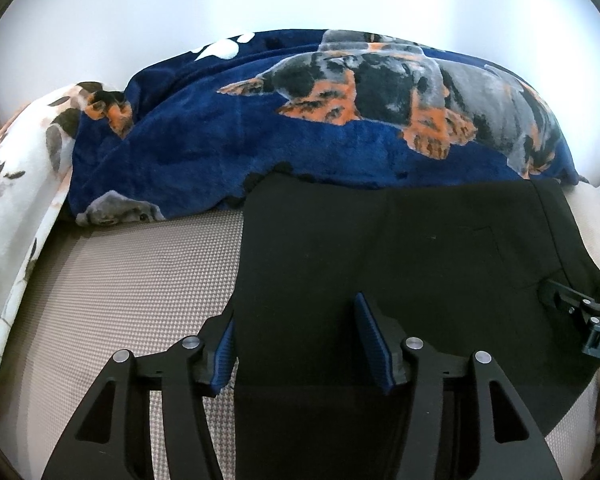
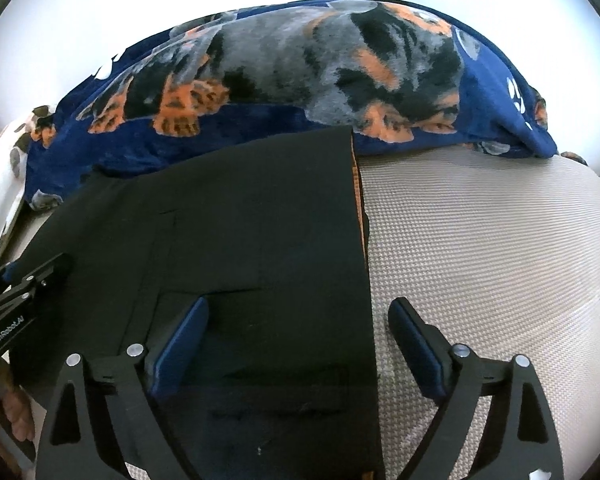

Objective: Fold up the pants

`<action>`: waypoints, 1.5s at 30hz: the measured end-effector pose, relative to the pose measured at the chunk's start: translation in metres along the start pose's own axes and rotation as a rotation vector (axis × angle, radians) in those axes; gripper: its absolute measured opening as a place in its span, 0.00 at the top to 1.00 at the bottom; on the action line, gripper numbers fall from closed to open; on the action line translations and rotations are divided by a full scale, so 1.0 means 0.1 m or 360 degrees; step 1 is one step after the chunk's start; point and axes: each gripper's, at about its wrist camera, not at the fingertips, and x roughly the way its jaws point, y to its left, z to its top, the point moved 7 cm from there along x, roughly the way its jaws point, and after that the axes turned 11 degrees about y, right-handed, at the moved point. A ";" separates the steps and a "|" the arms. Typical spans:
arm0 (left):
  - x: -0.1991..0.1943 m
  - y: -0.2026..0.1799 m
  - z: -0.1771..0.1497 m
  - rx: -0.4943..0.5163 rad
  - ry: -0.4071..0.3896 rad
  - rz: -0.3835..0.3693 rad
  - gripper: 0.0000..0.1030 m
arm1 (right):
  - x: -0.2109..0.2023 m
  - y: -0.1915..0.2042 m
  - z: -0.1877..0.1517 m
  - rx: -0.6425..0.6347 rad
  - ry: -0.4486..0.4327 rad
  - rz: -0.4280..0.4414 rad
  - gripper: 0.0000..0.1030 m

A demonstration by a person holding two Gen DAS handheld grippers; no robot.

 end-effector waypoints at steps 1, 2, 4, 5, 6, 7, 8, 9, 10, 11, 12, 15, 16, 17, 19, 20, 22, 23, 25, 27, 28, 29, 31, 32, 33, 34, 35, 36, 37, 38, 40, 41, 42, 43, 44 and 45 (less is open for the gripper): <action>0.00 0.00 0.00 0.0000 -0.0002 0.0003 0.45 | 0.00 0.00 0.00 -0.0002 -0.0001 -0.0006 0.11; -0.01 0.01 0.00 -0.0001 -0.0003 0.0005 0.45 | 0.00 0.00 0.00 -0.0003 -0.0001 -0.0014 0.11; -0.01 0.01 0.00 -0.0004 -0.0007 0.0006 0.45 | 0.00 0.00 0.01 -0.0008 -0.0001 -0.0021 0.10; -0.02 0.02 0.00 -0.0004 -0.0008 0.0007 0.45 | 0.00 0.00 0.02 -0.0008 -0.0001 -0.0024 0.10; -0.02 0.02 0.00 -0.0004 -0.0008 0.0007 0.45 | 0.00 0.00 0.02 -0.0009 -0.0002 -0.0029 0.10; -0.02 0.02 0.01 -0.0003 -0.0008 0.0009 0.45 | 0.00 0.00 0.02 -0.0011 -0.0003 -0.0034 0.09; -0.02 0.02 0.01 -0.0003 -0.0008 0.0011 0.45 | 0.00 0.00 0.01 -0.0012 -0.0004 -0.0037 0.09; -0.02 0.02 0.01 -0.0003 -0.0009 0.0011 0.45 | 0.00 0.00 0.01 -0.0013 -0.0005 -0.0041 0.09; -0.03 0.02 0.01 -0.0003 -0.0010 0.0012 0.44 | 0.00 0.00 0.01 -0.0013 -0.0006 -0.0043 0.09; -0.03 0.02 0.01 -0.0004 -0.0010 0.0012 0.44 | 0.00 0.00 0.01 -0.0018 -0.0007 -0.0044 0.08; -0.03 0.02 0.01 -0.0003 -0.0010 0.0013 0.44 | 0.00 0.00 0.02 -0.0019 -0.0008 -0.0049 0.08; -0.04 0.03 0.02 -0.0002 -0.0014 0.0021 0.44 | -0.01 0.01 0.02 -0.0024 -0.0011 -0.0070 0.07; -0.04 0.03 0.01 -0.0002 -0.0016 0.0025 0.44 | 0.00 0.01 0.02 -0.0026 -0.0012 -0.0073 0.06; -0.05 0.03 0.01 -0.0002 -0.0019 0.0027 0.43 | 0.00 0.01 0.02 -0.0025 -0.0012 -0.0076 0.06; -0.05 0.03 0.01 -0.0002 -0.0020 0.0028 0.43 | 0.00 0.01 0.02 -0.0025 -0.0012 -0.0084 0.05; -0.05 0.03 0.01 -0.0002 -0.0021 0.0028 0.43 | 0.00 0.01 0.02 -0.0027 -0.0012 -0.0088 0.05; -0.05 0.03 0.01 -0.0001 -0.0021 0.0028 0.43 | -0.01 0.01 0.02 -0.0029 -0.0013 -0.0094 0.04; -0.05 0.03 0.01 -0.0001 -0.0021 0.0028 0.43 | -0.01 0.01 0.02 -0.0029 -0.0014 -0.0096 0.04; -0.05 0.03 0.01 -0.0001 -0.0022 0.0028 0.43 | -0.01 0.01 0.02 -0.0031 -0.0015 -0.0104 0.03; -0.05 0.04 0.02 -0.0003 -0.0025 0.0029 0.43 | -0.01 0.01 0.02 -0.0034 -0.0017 -0.0110 0.03; -0.06 0.04 0.02 -0.0005 -0.0027 0.0033 0.43 | -0.02 0.01 0.02 -0.0034 -0.0017 -0.0112 0.03; -0.06 0.05 0.02 -0.0005 -0.0029 0.0036 0.43 | -0.02 0.01 0.02 -0.0034 -0.0017 -0.0113 0.02; -0.07 0.05 0.02 -0.0007 -0.0032 0.0039 0.43 | -0.02 0.01 0.02 -0.0031 -0.0019 -0.0122 0.02; -0.07 0.05 0.02 -0.0007 -0.0033 0.0040 0.43 | -0.02 0.01 0.02 -0.0033 -0.0020 -0.0127 0.02; -0.07 0.06 0.03 -0.0008 -0.0035 0.0042 0.43 | -0.02 0.01 0.02 -0.0035 -0.0022 -0.0129 0.02; -0.07 0.06 0.02 -0.0008 -0.0036 0.0041 0.43 | -0.02 0.01 0.03 -0.0036 -0.0024 -0.0130 0.02; -0.08 0.06 0.02 -0.0009 -0.0038 0.0042 0.43 | -0.02 0.01 0.03 -0.0036 -0.0025 -0.0130 0.02; -0.08 0.06 0.02 -0.0010 -0.0039 0.0042 0.43 | -0.02 0.01 0.02 -0.0036 -0.0024 -0.0129 0.02; -0.08 0.06 0.02 -0.0012 -0.0041 0.0043 0.43 | -0.02 0.01 0.02 -0.0036 -0.0025 -0.0129 0.02; -0.08 0.06 0.02 -0.0013 -0.0042 0.0043 0.43 | -0.02 0.01 0.03 -0.0036 -0.0026 -0.0129 0.02; -0.08 0.06 0.02 -0.0016 -0.0046 0.0049 0.43 | -0.02 0.01 0.03 -0.0039 -0.0026 -0.0132 0.02; -0.09 0.07 0.02 -0.0019 -0.0049 0.0049 0.43 | -0.02 0.01 0.03 -0.0041 -0.0026 -0.0134 0.02; -0.09 0.07 0.02 -0.0022 -0.0052 0.0050 0.43 | -0.03 0.01 0.03 -0.0043 -0.0028 -0.0139 0.02; -0.09 0.07 0.02 -0.0024 -0.0054 0.0051 0.43 | -0.03 0.01 0.03 -0.0044 -0.0029 -0.0140 0.02; -0.10 0.07 0.02 -0.0025 -0.0055 0.0052 0.43 | -0.03 0.01 0.03 -0.0044 -0.0029 -0.0141 0.02; -0.10 0.08 0.02 -0.0025 -0.0056 0.0052 0.43 | -0.03 0.01 0.03 -0.0044 -0.0029 -0.0143 0.01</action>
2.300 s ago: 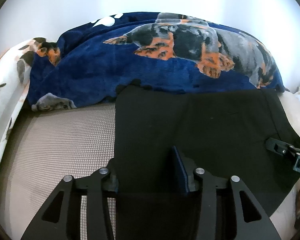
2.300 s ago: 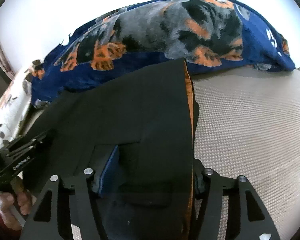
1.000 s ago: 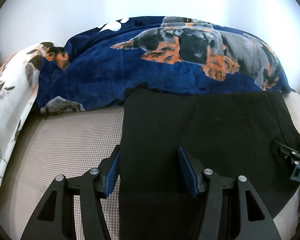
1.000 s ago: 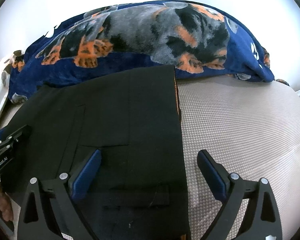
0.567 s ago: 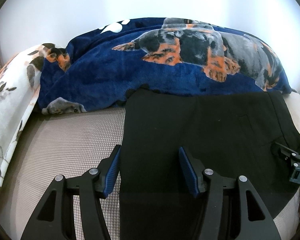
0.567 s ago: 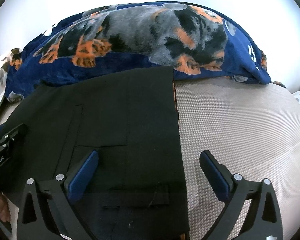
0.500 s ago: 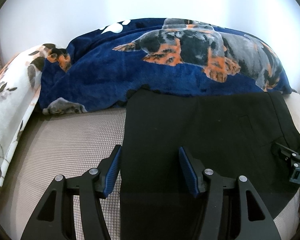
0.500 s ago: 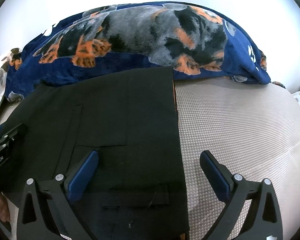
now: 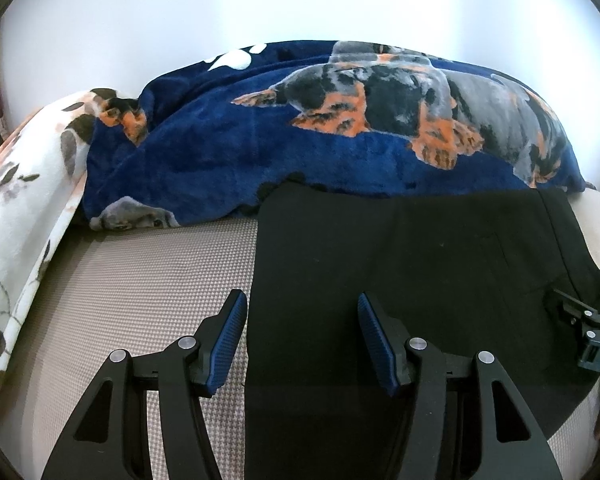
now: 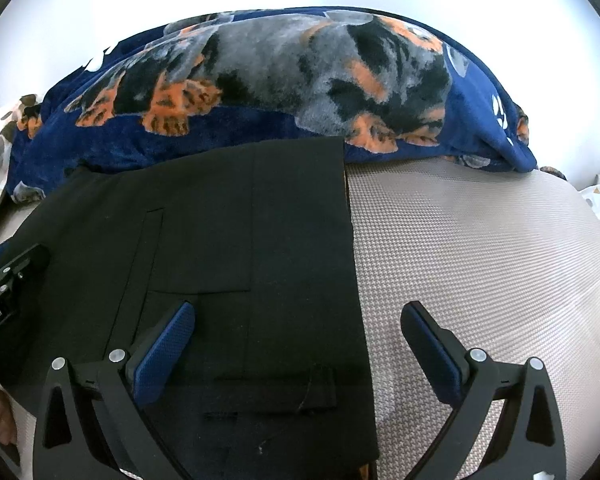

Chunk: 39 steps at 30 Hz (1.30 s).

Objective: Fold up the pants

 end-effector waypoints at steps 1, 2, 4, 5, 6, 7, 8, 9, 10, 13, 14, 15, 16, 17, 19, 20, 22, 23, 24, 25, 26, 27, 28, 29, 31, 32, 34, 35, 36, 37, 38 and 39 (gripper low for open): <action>0.00 0.00 0.00 0.0001 -0.0001 0.0002 0.43 | 0.00 0.00 0.00 -0.0001 -0.0002 -0.0003 0.01; 0.00 0.00 0.00 0.0001 -0.0003 0.0003 0.43 | 0.00 0.00 0.00 -0.0003 -0.0003 -0.0007 0.01; -0.01 0.01 0.00 -0.0002 -0.0006 0.0006 0.43 | 0.00 0.01 0.00 -0.0008 -0.0008 -0.0016 0.01; -0.01 0.01 0.00 -0.0003 -0.0007 0.0012 0.43 | 0.00 0.01 0.01 -0.0010 -0.0009 -0.0019 0.01; -0.01 0.01 0.01 -0.0002 -0.0008 0.0012 0.43 | -0.01 0.01 0.01 -0.0011 -0.0013 -0.0025 0.01; -0.01 0.01 0.01 -0.0003 -0.0009 0.0014 0.43 | -0.01 0.00 0.01 -0.0011 -0.0015 -0.0028 0.01; -0.01 0.01 0.00 -0.0003 -0.0012 0.0015 0.43 | -0.01 0.00 0.01 -0.0011 -0.0016 -0.0030 0.01; -0.02 0.01 0.01 -0.0004 -0.0013 0.0016 0.43 | -0.01 0.01 0.01 -0.0013 -0.0016 -0.0032 0.01; -0.02 0.01 0.01 -0.0005 -0.0014 0.0017 0.43 | -0.02 0.01 0.01 -0.0014 -0.0018 -0.0034 0.01; -0.02 0.02 0.01 -0.0006 -0.0016 0.0019 0.43 | -0.03 0.00 0.01 -0.0012 -0.0026 -0.0046 0.01; -0.02 0.01 0.01 -0.0006 -0.0016 0.0019 0.43 | -0.03 0.00 0.01 -0.0012 -0.0030 -0.0052 0.01; -0.02 0.01 0.01 -0.0006 -0.0016 0.0020 0.43 | -0.04 0.00 0.01 -0.0010 -0.0036 -0.0058 0.01; -0.02 0.01 0.01 -0.0005 -0.0017 0.0019 0.43 | -0.05 0.00 0.01 -0.0008 -0.0041 -0.0064 0.01; -0.03 0.01 0.01 -0.0006 -0.0020 0.0021 0.43 | -0.05 0.00 0.01 -0.0006 -0.0044 -0.0068 0.01; -0.04 0.02 0.01 -0.0008 -0.0031 0.0028 0.43 | -0.09 -0.03 0.01 0.0013 -0.0072 -0.0090 0.01; -0.06 0.02 0.01 -0.0011 -0.0043 0.0031 0.41 | -0.13 -0.05 0.00 0.0028 -0.0098 -0.0101 0.01; -0.13 0.04 0.01 -0.0025 -0.0094 0.0040 0.34 | -0.23 -0.10 -0.01 0.0069 -0.0180 -0.0097 0.01; -0.18 0.05 0.01 -0.0034 -0.0129 0.0049 0.27 | -0.29 -0.12 -0.03 0.0098 -0.0214 -0.0081 0.01; -0.24 0.07 0.00 -0.0043 -0.0172 0.0066 0.21 | -0.31 -0.14 -0.05 0.0121 -0.0223 -0.0062 0.01; -0.32 0.09 -0.01 -0.0048 -0.0217 0.0091 0.18 | -0.37 -0.15 -0.11 0.0154 -0.0232 -0.0027 0.01; -0.38 0.09 -0.03 -0.0044 -0.0249 0.0107 0.15 | -0.42 -0.14 -0.16 0.0169 -0.0246 0.0007 0.01; -0.44 0.08 -0.06 -0.0028 -0.0276 0.0119 0.13 | -0.53 -0.13 -0.24 0.0180 -0.0278 0.0057 0.01; -0.50 0.06 -0.09 0.0003 -0.0295 0.0129 0.12 | -0.59 -0.12 -0.28 0.0184 -0.0294 0.0077 0.01; -0.55 0.04 -0.12 0.0028 -0.0300 0.0142 0.10 | -0.71 -0.11 -0.34 0.0188 -0.0319 0.0109 0.01; -0.69 0.01 -0.21 0.0062 -0.0310 0.0159 0.09 | -0.93 -0.11 -0.43 0.0200 -0.0365 0.0168 0.01; -0.76 0.00 -0.25 0.0068 -0.0318 0.0148 0.09 | -1.06 -0.12 -0.47 0.0204 -0.0392 0.0194 0.01; -0.98 -0.02 -0.31 0.0061 -0.0360 0.0127 0.04 | -1.25 -0.12 -0.54 0.0190 -0.0422 0.0216 0.01; -1.11 -0.02 -0.33 0.0056 -0.0384 0.0116 0.00 | -1.34 -0.12 -0.57 0.0179 -0.0436 0.0221 0.01; -1.24 -0.03 -0.35 0.0052 -0.0414 0.0101 0.00 | -1.44 -0.12 -0.62 0.0161 -0.0459 0.0230 0.01; -1.40 -0.04 -0.38 0.0049 -0.0450 0.0082 0.00 | -1.55 -0.12 -0.69 0.0149 -0.0476 0.0236 0.01; -1.54 -0.05 -0.41 0.0044 -0.0478 0.0080 0.00 | -1.63 -0.11 -0.74 0.0138 -0.0490 0.0244 0.00; -1.68 -0.05 -0.44 0.0042 -0.0510 0.0089 0.00 | -1.73 -0.09 -0.81 0.0119 -0.0507 0.0253 0.00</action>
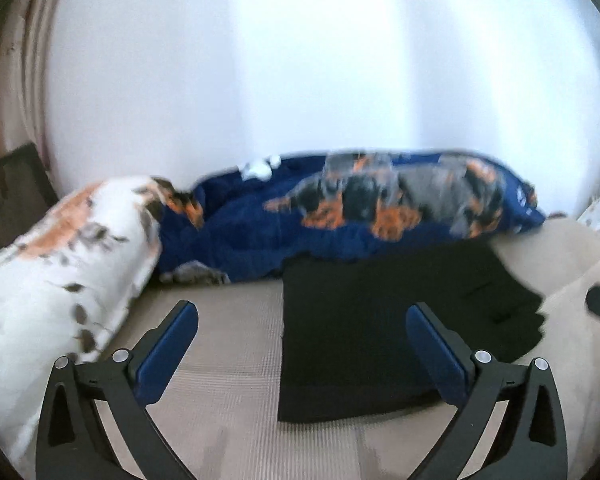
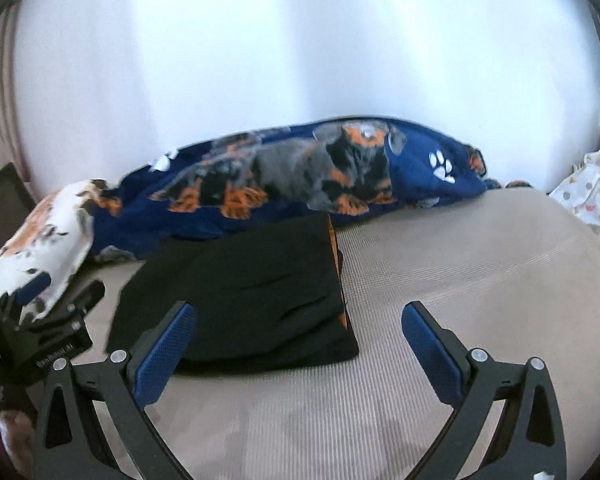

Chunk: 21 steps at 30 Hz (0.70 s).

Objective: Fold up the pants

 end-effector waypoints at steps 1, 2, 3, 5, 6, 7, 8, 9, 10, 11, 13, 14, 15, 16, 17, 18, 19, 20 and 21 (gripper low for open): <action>-0.16 0.00 0.02 0.0003 -0.0033 0.0011 0.00 | -0.10 0.03 -0.04 -0.0016 -0.0013 0.0002 0.00; -0.30 0.00 0.03 0.0003 -0.0058 0.0016 0.00 | -0.19 0.05 -0.08 -0.0029 -0.0025 0.0002 0.00; -0.44 0.00 0.04 0.0003 -0.0086 0.0020 0.00 | -0.29 0.08 -0.12 -0.0041 -0.0036 0.0011 0.00; -0.74 0.00 0.05 0.0007 -0.0136 0.0027 0.00 | -0.47 0.13 -0.20 -0.0060 -0.0056 0.0036 0.00; -0.86 0.00 0.06 -0.0001 -0.0145 0.0012 0.00 | -0.59 0.15 -0.24 -0.0071 -0.0072 0.0047 0.00; -0.99 0.00 0.06 -0.0017 -0.0150 -0.0021 0.00 | -0.66 0.18 -0.26 -0.0082 -0.0079 0.0050 0.00; -1.09 0.00 0.06 -0.0030 -0.0147 -0.0047 0.00 | -0.73 0.19 -0.28 -0.0096 -0.0084 0.0053 0.00; -1.20 0.00 0.07 -0.0042 -0.0146 -0.0065 0.00 | -0.81 0.21 -0.31 -0.0109 -0.0094 0.0054 0.00; -1.32 0.01 0.08 -0.0058 -0.0151 -0.0089 0.00 | -0.90 0.23 -0.33 -0.0122 -0.0110 0.0058 0.00; -1.42 0.01 0.08 -0.0073 -0.0157 -0.0110 0.00 | -0.96 0.25 -0.35 -0.0130 -0.0119 0.0062 0.00; -1.62 0.05 0.09 -0.0120 -0.0167 -0.0136 0.00 | -1.11 0.27 -0.39 -0.0150 -0.0142 0.0066 0.00; -1.70 0.06 0.09 -0.0140 -0.0172 -0.0150 0.00 | -1.16 0.27 -0.40 -0.0156 -0.0150 0.0064 0.00; -1.77 0.06 0.09 -0.0153 -0.0177 -0.0167 0.00 | -1.21 0.27 -0.41 -0.0156 -0.0156 0.0063 0.00; -1.85 0.07 0.09 -0.0165 -0.0182 -0.0186 0.00 | -1.26 0.27 -0.42 -0.0154 -0.0161 0.0064 0.00; -1.92 0.08 0.09 -0.0174 -0.0190 -0.0199 0.00 | -1.30 0.26 -0.43 -0.0153 -0.0164 0.0063 0.00; -2.00 0.08 0.08 -0.0179 -0.0206 -0.0199 0.00 | -1.36 0.26 -0.45 -0.0149 -0.0171 0.0066 0.00; -2.05 0.08 0.07 -0.0176 -0.0217 -0.0192 0.00 | -1.40 0.27 -0.46 -0.0146 -0.0177 0.0068 0.00; -2.11 0.07 0.07 -0.0164 -0.0227 -0.0181 0.00 | -1.44 0.27 -0.47 -0.0143 -0.0182 0.0070 0.00; -2.15 0.06 0.06 -0.0150 -0.0232 -0.0167 0.00 | -1.49 0.28 -0.49 -0.0140 -0.0186 0.0078 0.00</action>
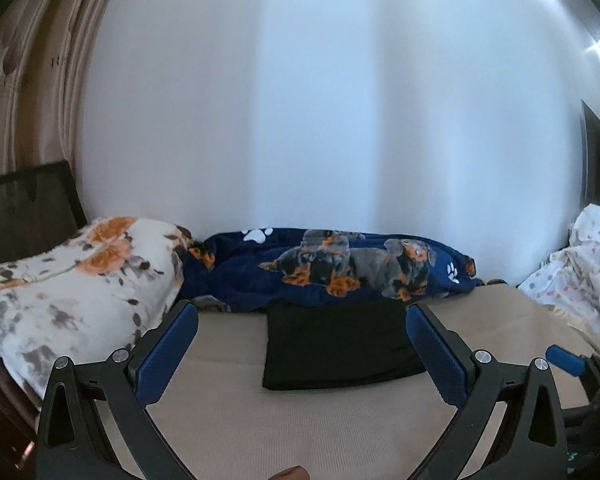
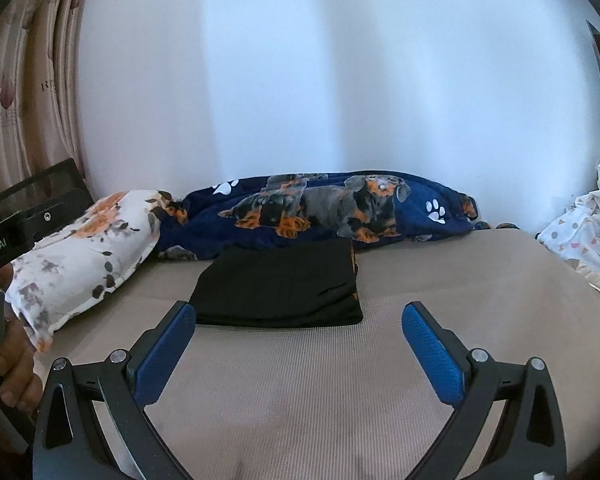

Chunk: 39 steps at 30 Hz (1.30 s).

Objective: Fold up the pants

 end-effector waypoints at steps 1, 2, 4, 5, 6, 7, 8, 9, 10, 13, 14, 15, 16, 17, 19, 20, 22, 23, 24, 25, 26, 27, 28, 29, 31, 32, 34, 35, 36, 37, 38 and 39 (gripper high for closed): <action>-0.04 -0.01 0.00 0.0012 -0.0001 0.0006 0.00 | -0.02 0.01 0.00 0.0000 -0.0002 0.0004 0.00; -0.08 -0.03 -0.01 0.0022 -0.0002 0.0008 0.00 | -0.07 0.02 0.00 -0.0002 -0.0010 0.0009 0.00; -0.15 -0.04 -0.03 0.0037 -0.0018 0.0011 0.00 | -0.15 0.07 -0.01 -0.0019 -0.0028 0.0007 0.00; -0.20 -0.05 -0.03 0.0042 -0.0028 0.0011 0.00 | -0.18 0.09 -0.02 -0.0030 -0.0034 0.0006 0.00; -0.22 -0.06 -0.04 0.0047 -0.0033 0.0008 0.00 | -0.23 0.12 -0.03 -0.0046 -0.0042 0.0005 0.00; -0.26 -0.06 -0.05 0.0054 -0.0039 0.0003 0.00 | -0.25 0.14 -0.02 -0.0054 -0.0047 0.0006 0.00; -0.28 -0.06 -0.06 0.0059 -0.0041 0.0003 0.00 | -0.29 0.16 -0.03 -0.0061 -0.0053 0.0006 0.00; -0.30 -0.07 -0.07 0.0064 -0.0043 0.0005 0.00 | -0.32 0.18 -0.04 -0.0068 -0.0057 0.0010 0.00; -0.31 -0.07 -0.08 0.0070 -0.0044 0.0007 0.00 | -0.33 0.19 -0.04 -0.0073 -0.0059 0.0013 0.00; -0.31 -0.08 -0.11 0.0082 -0.0030 -0.0003 0.00 | -0.37 0.22 -0.04 -0.0089 -0.0063 0.0017 0.00; -0.30 -0.09 -0.12 0.0082 -0.0021 -0.0013 0.00 | -0.37 0.23 -0.05 -0.0095 -0.0062 0.0018 0.00; -0.26 -0.09 -0.14 0.0085 -0.0001 -0.0029 0.00 | -0.36 0.24 -0.06 -0.0101 -0.0060 0.0019 0.00; -0.23 -0.10 -0.16 0.0088 0.0013 -0.0031 0.00 | -0.35 0.23 -0.06 -0.0105 -0.0058 0.0022 0.00; -0.19 -0.11 -0.17 0.0088 0.0028 -0.0029 0.00 | -0.34 0.23 -0.06 -0.0106 -0.0058 0.0027 0.00; -0.07 -0.12 -0.22 0.0086 0.0073 -0.0026 0.00 | -0.28 0.21 -0.08 -0.0105 -0.0045 0.0031 0.00; 0.01 -0.13 -0.26 0.0083 0.0107 -0.0026 0.00 | -0.25 0.20 -0.09 -0.0103 -0.0035 0.0033 0.00; 0.16 -0.15 -0.32 0.0073 0.0160 -0.0029 0.00 | -0.15 0.16 -0.10 -0.0087 -0.0012 0.0043 0.00; 0.22 -0.15 -0.36 0.0069 0.0186 -0.0025 0.00 | -0.12 0.14 -0.10 -0.0078 -0.0003 0.0046 0.00; 0.30 -0.16 -0.39 0.0067 0.0212 -0.0019 0.00 | -0.06 0.12 -0.11 -0.0062 0.0014 0.0049 0.00; 0.38 -0.16 -0.43 0.0069 0.0240 -0.0017 0.00 | -0.03 0.10 -0.12 -0.0055 0.0021 0.0050 0.00; 0.45 -0.17 -0.46 0.0074 0.0262 -0.0014 0.00 | 0.00 0.09 -0.12 -0.0050 0.0026 0.0049 0.00; 0.52 -0.18 -0.49 0.0078 0.0283 -0.0007 0.00 | 0.04 0.06 -0.12 -0.0047 0.0035 0.0039 0.00; 0.60 -0.18 -0.51 0.0077 0.0302 0.0000 0.00 | 0.08 0.05 -0.12 -0.0047 0.0046 0.0029 0.00; 0.66 -0.18 -0.53 0.0074 0.0318 0.0002 0.00 | 0.12 0.04 -0.13 -0.0049 0.0055 0.0023 0.00; 0.78 -0.17 -0.58 0.0064 0.0356 -0.0003 0.00 | 0.20 0.02 -0.13 -0.0042 0.0073 0.0011 0.00; 0.82 -0.16 -0.60 0.0058 0.0367 0.0000 0.00 | 0.22 0.01 -0.13 -0.0036 0.0077 0.0008 0.00; 0.91 -0.15 -0.63 0.0057 0.0386 0.0004 0.00 | 0.29 0.00 -0.13 -0.0026 0.0088 0.0005 0.00; 0.94 -0.15 -0.65 0.0059 0.0395 0.0007 0.00 | 0.32 -0.01 -0.12 -0.0025 0.0093 0.0005 0.00; 0.96 -0.13 -0.66 0.0058 0.0400 0.0015 0.00 | 0.35 0.00 -0.12 -0.0027 0.0099 0.0002 0.00; 1.00 -0.12 -0.67 0.0057 0.0406 0.0022 0.00 | 0.37 0.00 -0.12 -0.0028 0.0102 0.0001 0.00; 1.02 -0.11 -0.68 0.0056 0.0413 0.0021 0.00 | 0.39 0.01 -0.12 -0.0030 0.0107 0.0001 0.00; 1.04 -0.10 -0.68 0.0055 0.0421 0.0017 0.00 | 0.42 0.01 -0.11 -0.0033 0.0114 0.0003 0.00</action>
